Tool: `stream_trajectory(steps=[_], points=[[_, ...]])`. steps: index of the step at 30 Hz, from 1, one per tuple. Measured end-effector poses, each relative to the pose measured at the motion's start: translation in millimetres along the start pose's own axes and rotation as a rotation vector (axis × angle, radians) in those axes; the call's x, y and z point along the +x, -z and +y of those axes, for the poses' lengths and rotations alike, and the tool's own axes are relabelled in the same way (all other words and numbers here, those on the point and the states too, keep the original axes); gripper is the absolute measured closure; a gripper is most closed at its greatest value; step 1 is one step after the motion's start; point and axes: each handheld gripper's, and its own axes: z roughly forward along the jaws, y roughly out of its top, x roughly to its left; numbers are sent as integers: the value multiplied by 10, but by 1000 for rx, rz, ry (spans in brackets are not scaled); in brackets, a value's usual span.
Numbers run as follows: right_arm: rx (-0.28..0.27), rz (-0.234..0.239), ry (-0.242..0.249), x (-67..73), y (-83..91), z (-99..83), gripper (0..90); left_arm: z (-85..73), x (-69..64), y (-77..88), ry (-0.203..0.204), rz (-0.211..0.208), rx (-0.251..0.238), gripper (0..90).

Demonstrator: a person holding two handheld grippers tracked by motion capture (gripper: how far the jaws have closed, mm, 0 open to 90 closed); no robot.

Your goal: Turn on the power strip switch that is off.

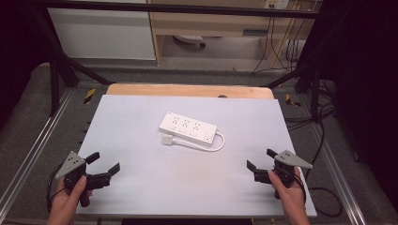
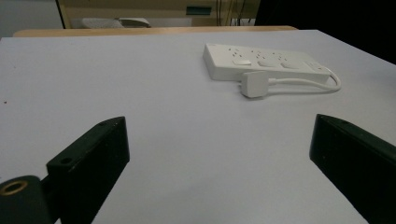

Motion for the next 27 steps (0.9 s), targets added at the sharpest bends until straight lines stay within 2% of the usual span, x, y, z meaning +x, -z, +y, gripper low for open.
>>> stream_trajectory(steps=[4, 8, 10, 13, 18, 21, 27], points=[[-36, 15, -1, 40, 5, 50, 48, -4, 2, 4, -5, 4, 5, 50], [-80, -10, 9, 61, 18, 136, 55, -5, 3, 5, -6, 4, 5, 50], [-92, -3, 15, 63, 9, 183, 60, -7, 4, 0, -7, 5, 7, 50], [-75, 3, 26, 73, -20, 242, 60, -7, 1, 1, -6, 4, 6, 50], [-67, 29, 3, 96, -84, 313, 40, -8, 0, 1, -7, 3, 6, 50], [-63, 36, 5, 112, -129, 370, 40, -8, -4, -2, -12, 1, 6, 50], [-72, 46, 9, 143, -209, 503, 39, -9, -2, -1, -10, 4, 8, 50]])
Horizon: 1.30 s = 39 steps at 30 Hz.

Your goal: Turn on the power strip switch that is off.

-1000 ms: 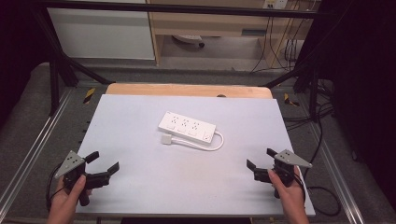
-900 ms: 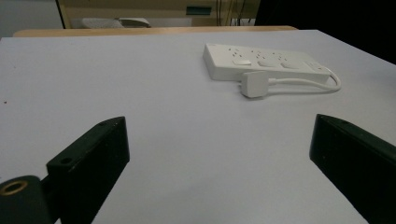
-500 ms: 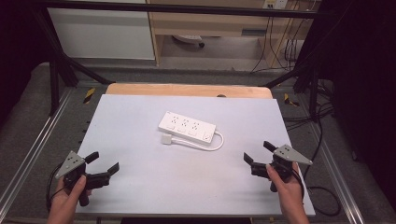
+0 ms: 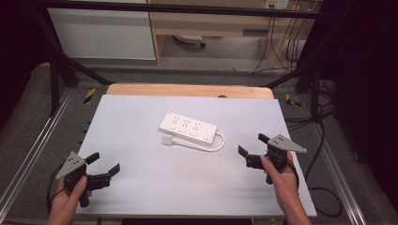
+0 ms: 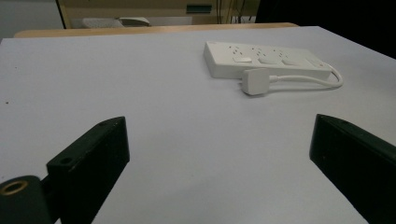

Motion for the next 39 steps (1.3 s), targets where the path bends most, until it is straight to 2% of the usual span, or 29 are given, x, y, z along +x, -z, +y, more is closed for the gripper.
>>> stream_trajectory(steps=[23, 39], points=[[5, 56, 8, 185, -448, 323, 22, -4, 16, 1, 1, 1, 5, 50], [4, 61, -3, 282, -711, 434, 27, -7, 31, 3, 3, 1, 1, 50]])
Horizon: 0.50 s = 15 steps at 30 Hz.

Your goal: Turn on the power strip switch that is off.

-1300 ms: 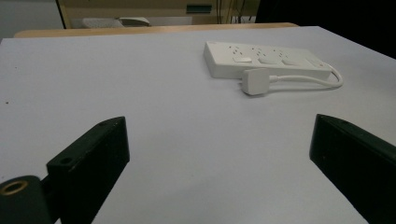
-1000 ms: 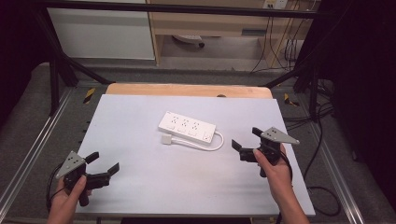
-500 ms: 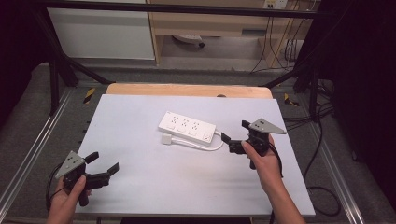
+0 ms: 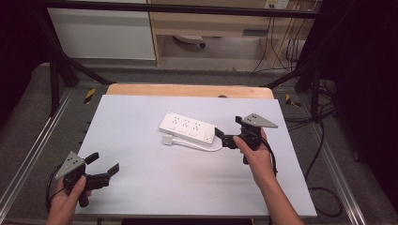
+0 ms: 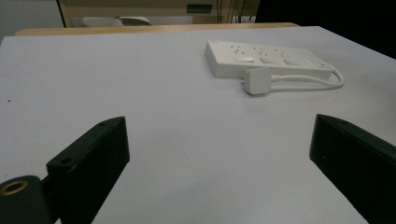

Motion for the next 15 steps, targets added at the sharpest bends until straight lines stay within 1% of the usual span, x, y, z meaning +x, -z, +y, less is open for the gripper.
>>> stream_trajectory(steps=[5, 15], points=[[-3, 3, -7, 28, -82, 35, 28, -2, 4, 1, -1, 0, 1, 51], [-9, -5, -3, 58, -224, 100, 45, -4, 4, -4, -5, -2, 6, 50]])
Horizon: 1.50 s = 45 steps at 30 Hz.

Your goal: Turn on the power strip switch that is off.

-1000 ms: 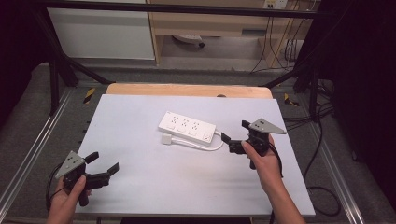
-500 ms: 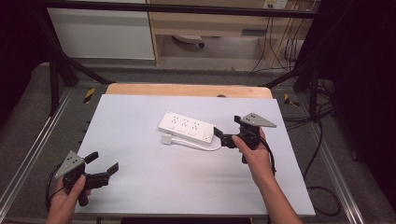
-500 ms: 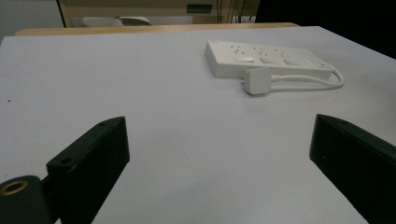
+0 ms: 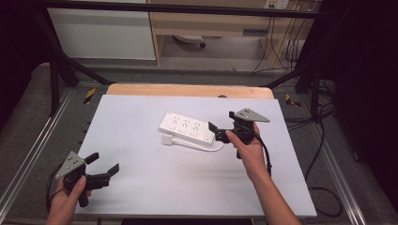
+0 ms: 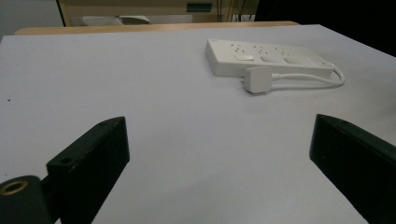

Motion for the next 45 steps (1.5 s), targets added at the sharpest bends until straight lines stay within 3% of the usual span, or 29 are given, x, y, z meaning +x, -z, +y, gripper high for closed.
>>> stream_trajectory(steps=[36, 45], points=[[5, -35, -3, 29, -391, 107, 79, -10, 25, -5, 5, 0, 3, 50], [4, -42, 1, 38, -455, 106, 169, -12, 28, -5, 9, 0, 3, 50]])
